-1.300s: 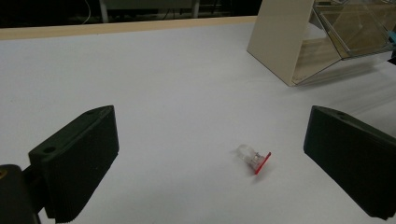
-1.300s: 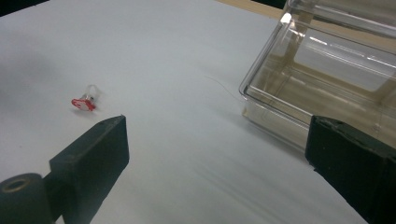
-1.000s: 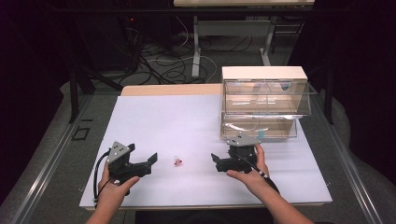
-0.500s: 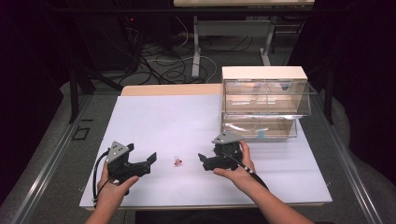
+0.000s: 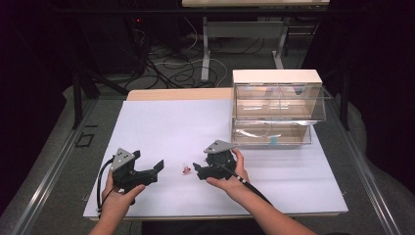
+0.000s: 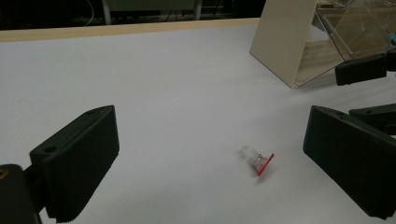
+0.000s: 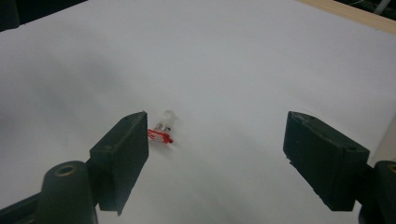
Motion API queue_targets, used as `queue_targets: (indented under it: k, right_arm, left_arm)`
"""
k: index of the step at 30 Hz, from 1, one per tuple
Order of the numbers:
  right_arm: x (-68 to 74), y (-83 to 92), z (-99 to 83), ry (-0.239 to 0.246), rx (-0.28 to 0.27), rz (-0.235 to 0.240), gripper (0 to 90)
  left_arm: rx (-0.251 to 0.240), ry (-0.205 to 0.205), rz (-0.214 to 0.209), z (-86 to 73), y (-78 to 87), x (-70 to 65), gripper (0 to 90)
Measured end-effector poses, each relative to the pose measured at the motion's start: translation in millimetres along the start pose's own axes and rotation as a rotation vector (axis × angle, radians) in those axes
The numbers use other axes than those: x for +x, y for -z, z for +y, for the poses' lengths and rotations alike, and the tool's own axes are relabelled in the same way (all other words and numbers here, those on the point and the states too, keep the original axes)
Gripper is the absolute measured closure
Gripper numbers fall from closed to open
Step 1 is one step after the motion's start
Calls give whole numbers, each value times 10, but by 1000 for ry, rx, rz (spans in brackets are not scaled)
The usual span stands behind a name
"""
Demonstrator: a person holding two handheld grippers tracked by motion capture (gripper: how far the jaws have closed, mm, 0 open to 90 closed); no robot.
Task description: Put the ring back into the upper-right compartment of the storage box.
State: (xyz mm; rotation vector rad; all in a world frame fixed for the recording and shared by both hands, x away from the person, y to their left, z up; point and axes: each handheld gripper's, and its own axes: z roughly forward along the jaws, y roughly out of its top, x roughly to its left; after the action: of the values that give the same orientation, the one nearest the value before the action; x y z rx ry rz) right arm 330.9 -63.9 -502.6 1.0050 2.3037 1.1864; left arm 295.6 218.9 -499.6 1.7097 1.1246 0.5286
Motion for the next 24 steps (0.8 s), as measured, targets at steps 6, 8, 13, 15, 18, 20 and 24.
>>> queue_targets:
  k: [6,8,13,15,18,20,24]
  right_arm:
    - [106,-137,0,19,-4,16,240]
    - [132,-188,1,18,-2,18,240]
    - [182,-327,5,22,41,28,244]
    - [192,-346,5,19,46,29,248]
    - [214,-400,7,21,70,42,260]
    - [223,-429,8,20,78,45,270]
    - [234,-478,10,-5,99,62,294]
  left_arm:
    - [1,0,-2,0,-3,-9,36]
    - [1,1,-3,0,-4,-7,37]
    - [-2,6,-2,-2,-5,2,39]
    - [-3,8,-2,-1,-2,1,39]
    - [-3,5,-5,0,-2,-2,39]
    - [-3,5,-6,1,-1,-4,39]
    - [-1,3,-6,1,-2,-4,40]
